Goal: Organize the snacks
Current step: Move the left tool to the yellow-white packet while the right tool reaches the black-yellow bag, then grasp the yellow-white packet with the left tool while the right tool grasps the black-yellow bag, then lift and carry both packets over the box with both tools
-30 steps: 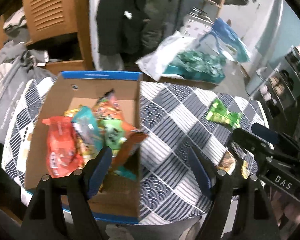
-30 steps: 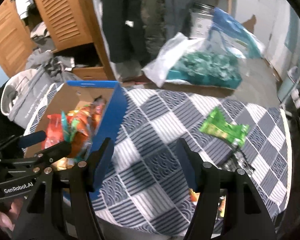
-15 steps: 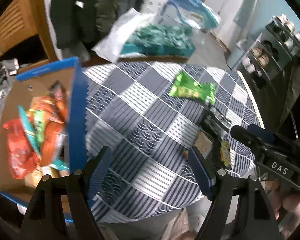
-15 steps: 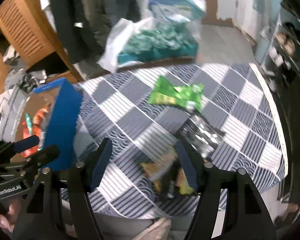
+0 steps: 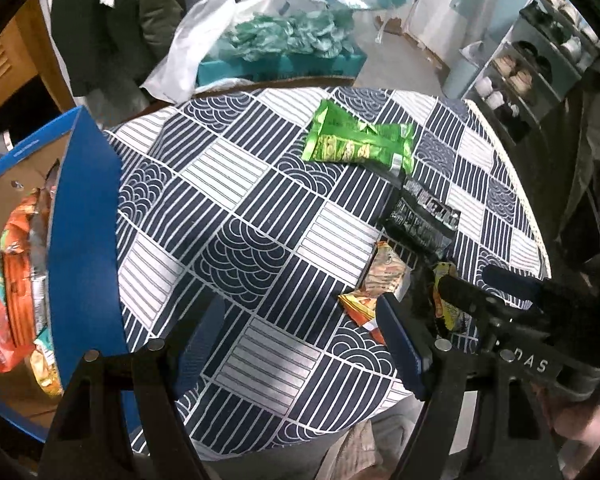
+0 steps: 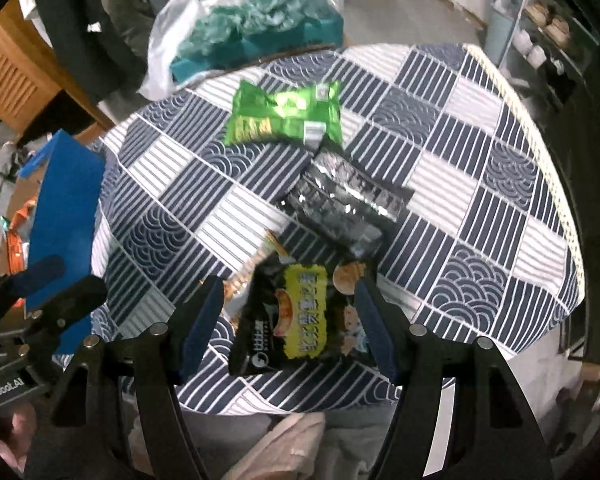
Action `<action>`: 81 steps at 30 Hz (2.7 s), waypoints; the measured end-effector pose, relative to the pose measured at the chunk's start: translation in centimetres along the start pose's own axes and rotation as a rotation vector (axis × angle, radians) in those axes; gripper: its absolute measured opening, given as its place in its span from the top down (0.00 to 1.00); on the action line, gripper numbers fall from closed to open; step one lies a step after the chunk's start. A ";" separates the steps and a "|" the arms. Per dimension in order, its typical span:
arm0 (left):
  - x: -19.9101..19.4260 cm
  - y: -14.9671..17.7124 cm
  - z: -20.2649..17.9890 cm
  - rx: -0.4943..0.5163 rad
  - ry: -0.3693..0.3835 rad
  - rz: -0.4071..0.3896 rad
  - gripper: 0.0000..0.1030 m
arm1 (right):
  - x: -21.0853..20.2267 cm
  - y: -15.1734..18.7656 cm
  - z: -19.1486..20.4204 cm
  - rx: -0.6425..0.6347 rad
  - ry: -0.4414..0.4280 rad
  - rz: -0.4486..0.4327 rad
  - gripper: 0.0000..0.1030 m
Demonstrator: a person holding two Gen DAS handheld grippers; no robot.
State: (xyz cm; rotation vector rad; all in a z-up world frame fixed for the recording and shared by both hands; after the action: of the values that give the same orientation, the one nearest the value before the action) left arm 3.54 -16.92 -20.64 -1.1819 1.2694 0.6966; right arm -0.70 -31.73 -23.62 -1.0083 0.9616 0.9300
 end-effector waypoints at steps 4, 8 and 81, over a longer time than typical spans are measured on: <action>1.3 -0.4 0.3 -0.019 0.000 0.022 0.23 | 1.6 0.4 -0.3 0.009 -0.004 0.038 0.35; 2.2 -0.6 0.5 -0.037 0.010 0.038 0.23 | 3.0 0.6 -0.5 0.014 -0.004 0.070 0.35; 8.6 -0.1 -6.5 0.158 0.022 0.095 0.41 | 1.1 -0.7 -7.4 0.104 0.090 -0.026 0.33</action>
State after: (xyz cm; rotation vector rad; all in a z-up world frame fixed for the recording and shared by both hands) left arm 3.28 -24.75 -28.03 -1.0079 1.3810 0.6412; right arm -1.17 -38.74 -26.20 -0.9789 1.0590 0.8109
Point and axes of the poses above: each gripper's, at about its wrist camera, not at the fingertips, and x roughly the way its jaws point, z to its left, y to its underside, the point moved 8 cm from there along x, roughly the way its jaws point, and after that the axes turned 4 degrees about z, right-handed, at the moved point
